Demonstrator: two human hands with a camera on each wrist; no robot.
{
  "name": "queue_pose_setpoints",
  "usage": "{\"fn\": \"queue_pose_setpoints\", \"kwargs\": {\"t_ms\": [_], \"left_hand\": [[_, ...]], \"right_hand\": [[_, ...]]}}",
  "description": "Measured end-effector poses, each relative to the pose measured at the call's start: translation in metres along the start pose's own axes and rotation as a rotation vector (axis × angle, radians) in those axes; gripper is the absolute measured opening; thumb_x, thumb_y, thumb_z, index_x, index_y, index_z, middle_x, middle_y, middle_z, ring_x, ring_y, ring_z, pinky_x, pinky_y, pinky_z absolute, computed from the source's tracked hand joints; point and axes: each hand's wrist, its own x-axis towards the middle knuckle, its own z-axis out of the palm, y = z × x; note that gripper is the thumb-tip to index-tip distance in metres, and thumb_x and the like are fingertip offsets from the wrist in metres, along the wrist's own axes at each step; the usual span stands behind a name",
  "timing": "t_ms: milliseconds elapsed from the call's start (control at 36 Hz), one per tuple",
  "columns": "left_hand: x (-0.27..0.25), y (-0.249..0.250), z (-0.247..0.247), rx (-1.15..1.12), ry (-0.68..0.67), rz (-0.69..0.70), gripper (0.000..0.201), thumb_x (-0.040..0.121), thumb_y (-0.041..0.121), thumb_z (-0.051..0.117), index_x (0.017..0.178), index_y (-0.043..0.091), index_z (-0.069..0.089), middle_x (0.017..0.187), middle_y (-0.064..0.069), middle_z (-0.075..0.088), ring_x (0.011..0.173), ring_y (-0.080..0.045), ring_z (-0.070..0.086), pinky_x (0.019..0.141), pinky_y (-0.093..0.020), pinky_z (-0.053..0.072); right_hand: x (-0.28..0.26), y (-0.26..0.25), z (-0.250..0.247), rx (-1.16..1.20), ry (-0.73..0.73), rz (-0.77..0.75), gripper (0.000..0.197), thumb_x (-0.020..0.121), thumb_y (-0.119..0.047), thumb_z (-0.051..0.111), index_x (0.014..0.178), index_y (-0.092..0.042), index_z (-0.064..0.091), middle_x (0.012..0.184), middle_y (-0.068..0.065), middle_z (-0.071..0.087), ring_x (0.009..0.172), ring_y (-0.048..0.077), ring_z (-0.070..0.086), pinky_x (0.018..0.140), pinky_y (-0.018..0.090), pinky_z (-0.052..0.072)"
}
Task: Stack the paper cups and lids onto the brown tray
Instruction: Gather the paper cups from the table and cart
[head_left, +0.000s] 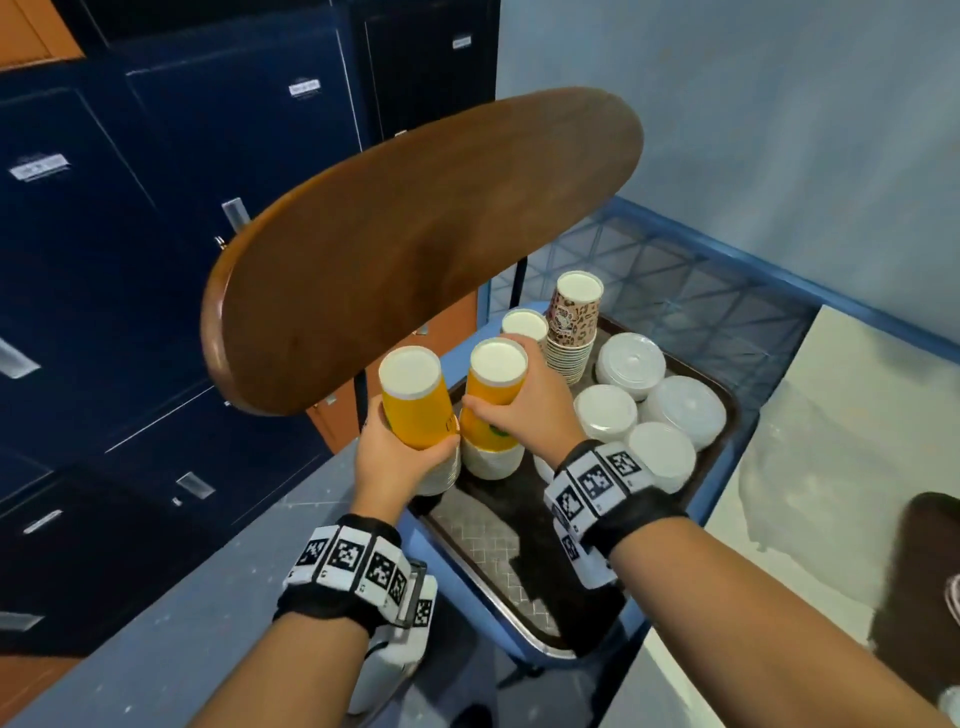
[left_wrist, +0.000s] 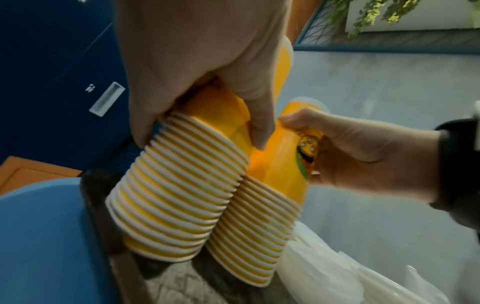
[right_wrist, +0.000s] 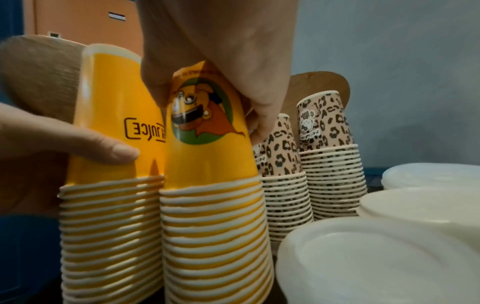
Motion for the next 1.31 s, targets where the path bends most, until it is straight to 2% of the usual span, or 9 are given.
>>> {"fn": "queue_pose_setpoints", "kwargs": {"t_ms": [111,278,389,528,750,806,944,1167,1306], "left_hand": [[0.005,-0.012,0.000,-0.082,-0.068,-0.039,0.089,0.059,0.012,0.087,0.135,0.019,0.040,0.130,-0.007,0.057,0.118,-0.024,0.054,0.098,-0.035,0.043],[0.009,-0.033,-0.001,-0.172,-0.189,-0.082,0.109,0.026,0.039,0.085,0.126,0.024,0.044,0.123,-0.007,0.060,0.114,-0.023,0.058,0.103,-0.047,0.044],[0.010,-0.035,-0.002,-0.143,-0.238,-0.060,0.099,0.025,0.039,0.083,0.115,0.025,0.045,0.115,-0.005,0.061,0.110,-0.023,0.058,0.101,-0.041,0.045],[0.007,-0.033,-0.005,-0.104,-0.308,-0.046,0.085,0.046,0.011,0.092,0.116,0.023,0.044,0.107,0.000,0.061,0.103,-0.016,0.057,0.098,-0.038,0.045],[0.000,-0.036,-0.002,-0.087,-0.339,0.063,0.103,0.039,0.050,0.091,0.124,0.011,0.049,0.117,-0.007,0.066,0.109,-0.022,0.064,0.096,-0.052,0.049],[-0.006,-0.024,-0.002,-0.095,-0.333,0.108,0.103,0.039,0.050,0.090,0.124,0.009,0.049,0.116,-0.007,0.066,0.107,-0.020,0.064,0.095,-0.050,0.050],[-0.020,0.000,0.009,-0.177,-0.347,0.201,0.095,0.039,0.045,0.091,0.121,0.018,0.051,0.114,0.004,0.069,0.106,-0.013,0.066,0.091,-0.035,0.054],[-0.069,0.071,0.054,-0.229,-0.508,0.363,0.108,0.031,0.063,0.084,0.123,0.025,0.044,0.108,0.024,0.066,0.103,0.010,0.061,0.083,-0.009,0.049],[-0.113,0.105,0.117,-0.188,-0.656,0.422,0.096,0.037,0.029,0.086,0.123,0.013,0.044,0.101,0.015,0.065,0.092,0.009,0.064,0.074,-0.006,0.048]], "right_hand": [[-0.014,0.005,-0.004,0.027,-0.087,0.073,0.075,0.068,-0.033,0.081,0.131,-0.021,0.043,0.124,-0.006,0.058,0.111,0.006,0.051,0.094,0.024,0.041],[-0.038,0.024,0.003,0.017,-0.203,0.123,0.085,0.063,-0.024,0.085,0.133,-0.020,0.037,0.127,-0.006,0.054,0.117,0.009,0.050,0.094,0.022,0.037],[-0.057,0.040,0.015,0.014,-0.162,0.197,0.084,0.059,-0.023,0.087,0.127,-0.019,0.039,0.117,-0.007,0.055,0.110,0.010,0.053,0.088,0.021,0.038],[-0.082,0.056,0.037,0.156,-0.043,0.248,0.089,0.051,-0.020,0.090,0.124,-0.021,0.038,0.122,-0.003,0.056,0.112,0.009,0.056,0.094,0.026,0.046],[-0.098,0.050,0.029,0.238,0.026,0.238,0.080,0.054,-0.018,0.089,0.115,-0.025,0.038,0.106,-0.014,0.058,0.095,-0.005,0.057,0.077,0.004,0.043],[-0.100,0.043,0.020,0.275,0.026,0.243,0.076,0.056,-0.020,0.088,0.112,-0.031,0.038,0.104,-0.011,0.059,0.094,-0.006,0.057,0.078,0.005,0.045],[-0.113,0.035,-0.006,0.352,0.090,0.218,0.093,0.047,-0.043,0.084,0.126,-0.031,0.036,0.122,-0.008,0.059,0.112,0.009,0.058,0.100,0.035,0.048],[-0.160,0.031,-0.094,0.389,0.236,0.187,0.086,0.059,-0.027,0.088,0.122,-0.048,0.035,0.123,-0.020,0.056,0.114,-0.001,0.056,0.096,0.022,0.046],[-0.218,0.040,-0.166,0.398,0.345,0.133,0.084,0.061,-0.012,0.086,0.127,-0.033,0.040,0.122,-0.015,0.059,0.111,-0.001,0.058,0.091,0.017,0.050]]}}
